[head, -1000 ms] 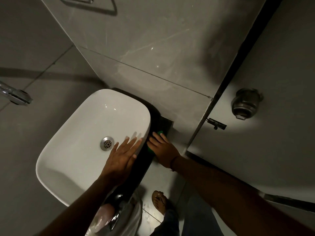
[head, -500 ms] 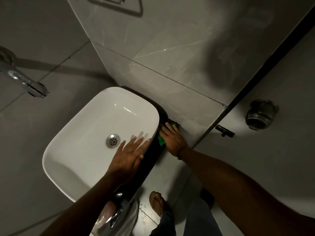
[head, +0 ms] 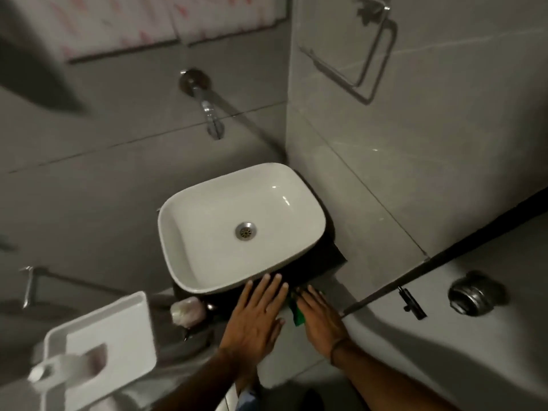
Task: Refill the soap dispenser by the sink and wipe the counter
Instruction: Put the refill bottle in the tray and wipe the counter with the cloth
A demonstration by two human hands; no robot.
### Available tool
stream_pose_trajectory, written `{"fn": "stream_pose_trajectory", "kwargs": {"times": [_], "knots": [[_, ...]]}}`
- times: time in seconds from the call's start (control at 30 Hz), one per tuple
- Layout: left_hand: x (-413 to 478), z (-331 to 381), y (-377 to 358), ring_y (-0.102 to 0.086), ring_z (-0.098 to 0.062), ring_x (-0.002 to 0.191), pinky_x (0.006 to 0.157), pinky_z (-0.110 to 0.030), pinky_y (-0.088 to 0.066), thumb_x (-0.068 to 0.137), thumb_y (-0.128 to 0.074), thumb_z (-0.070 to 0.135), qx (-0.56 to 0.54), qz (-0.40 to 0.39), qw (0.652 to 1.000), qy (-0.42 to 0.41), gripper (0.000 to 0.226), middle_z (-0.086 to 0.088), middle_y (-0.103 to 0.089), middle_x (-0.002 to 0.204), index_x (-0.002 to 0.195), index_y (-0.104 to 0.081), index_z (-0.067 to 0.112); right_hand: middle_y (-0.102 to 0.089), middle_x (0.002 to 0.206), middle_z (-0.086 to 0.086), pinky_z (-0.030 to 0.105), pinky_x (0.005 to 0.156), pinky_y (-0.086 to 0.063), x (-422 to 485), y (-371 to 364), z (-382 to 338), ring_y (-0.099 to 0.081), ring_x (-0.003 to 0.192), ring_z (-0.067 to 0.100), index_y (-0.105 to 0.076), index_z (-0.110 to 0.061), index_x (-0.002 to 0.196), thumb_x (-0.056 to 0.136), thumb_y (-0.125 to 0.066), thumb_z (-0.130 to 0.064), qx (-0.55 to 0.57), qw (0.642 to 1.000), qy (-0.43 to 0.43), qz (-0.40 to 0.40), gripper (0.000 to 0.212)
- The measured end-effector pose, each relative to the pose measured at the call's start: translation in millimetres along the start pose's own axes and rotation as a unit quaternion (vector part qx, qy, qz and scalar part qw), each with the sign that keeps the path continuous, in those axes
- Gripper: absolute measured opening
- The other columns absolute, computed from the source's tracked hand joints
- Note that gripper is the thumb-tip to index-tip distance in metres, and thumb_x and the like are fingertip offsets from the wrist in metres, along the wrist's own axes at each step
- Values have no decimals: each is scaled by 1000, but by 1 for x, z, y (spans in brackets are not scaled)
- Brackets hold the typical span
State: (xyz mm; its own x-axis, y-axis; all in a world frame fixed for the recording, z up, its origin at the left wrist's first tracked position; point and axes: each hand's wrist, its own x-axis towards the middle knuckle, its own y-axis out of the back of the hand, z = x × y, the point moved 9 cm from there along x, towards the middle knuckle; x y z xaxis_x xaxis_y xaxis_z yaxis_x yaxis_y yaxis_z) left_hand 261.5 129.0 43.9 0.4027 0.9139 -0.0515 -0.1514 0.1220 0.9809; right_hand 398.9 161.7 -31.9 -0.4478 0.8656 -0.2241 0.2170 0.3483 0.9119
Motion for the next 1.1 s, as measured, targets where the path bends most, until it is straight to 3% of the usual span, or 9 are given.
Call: {"fn": "stream_pose_trajectory", "kwargs": {"times": [0.17,0.27,0.37,0.47,0.7,0.8,0.93,1.1], "knots": [[-101,-8,-30,-30,-30,159,122,-50,-17,104,-48,46,-36,-33,990,135,68,-6,-30,173,165,-36,16,-16,171,-2,40,129,0,-20,-39,-51,-4,159,25,-21,-19,162,90,-41,10,-29,994,84,-62,80],[-162,-20,-43,-40,-29,155,124,-45,-12,101,-52,50,-58,-56,978,191,69,-6,-41,168,161,-44,16,-18,170,-6,35,127,2,-28,-67,-90,-6,159,21,-18,-26,163,83,-40,12,-27,989,118,-85,91],[-215,-42,-56,-50,-26,149,126,-38,-1,97,-57,54,-70,-86,963,246,71,-5,-50,163,157,-51,16,-17,170,-7,31,122,11,-37,-99,-132,-6,158,19,-16,-30,162,83,-38,6,-34,979,166,-115,90],[-265,-72,-70,-56,-27,145,125,-39,0,95,-60,54,-64,-102,949,291,71,-6,-55,159,154,-55,14,-15,170,-8,32,121,15,-42,-134,-180,-5,159,19,-15,-30,163,84,-38,2,-43,964,204,-162,88],[-346,-178,-86,-67,-30,132,120,-42,-8,99,-40,47,-77,-113,924,356,62,-10,-68,145,139,-70,10,-16,170,-4,35,124,9,-17,-202,-322,-5,159,20,-17,-28,162,83,-38,-4,-35,937,265,-224,86],[-363,-230,-95,-67,-31,131,124,-46,-25,110,-15,44,-82,-115,918,370,71,-11,-70,141,135,-73,12,-22,169,-2,43,124,8,17,-215,-375,-11,158,23,-23,-24,161,90,-44,-1,-44,939,286,-188,78],[-373,-291,-122,-60,-33,139,121,-47,-11,103,-32,48,-98,-159,909,372,64,-12,-62,151,144,-66,12,-34,165,2,50,125,-6,86,-239,-427,-24,155,28,-33,-20,158,91,-49,3,-61,951,270,-140,74],[-366,-335,-153,-46,-38,149,115,-53,-23,97,-39,59,-119,-137,914,362,73,-12,-49,161,156,-49,16,-38,162,4,50,125,-16,167,-276,-459,-28,153,32,-36,-19,157,84,-71,2,-103,953,249,-139,84]]}}
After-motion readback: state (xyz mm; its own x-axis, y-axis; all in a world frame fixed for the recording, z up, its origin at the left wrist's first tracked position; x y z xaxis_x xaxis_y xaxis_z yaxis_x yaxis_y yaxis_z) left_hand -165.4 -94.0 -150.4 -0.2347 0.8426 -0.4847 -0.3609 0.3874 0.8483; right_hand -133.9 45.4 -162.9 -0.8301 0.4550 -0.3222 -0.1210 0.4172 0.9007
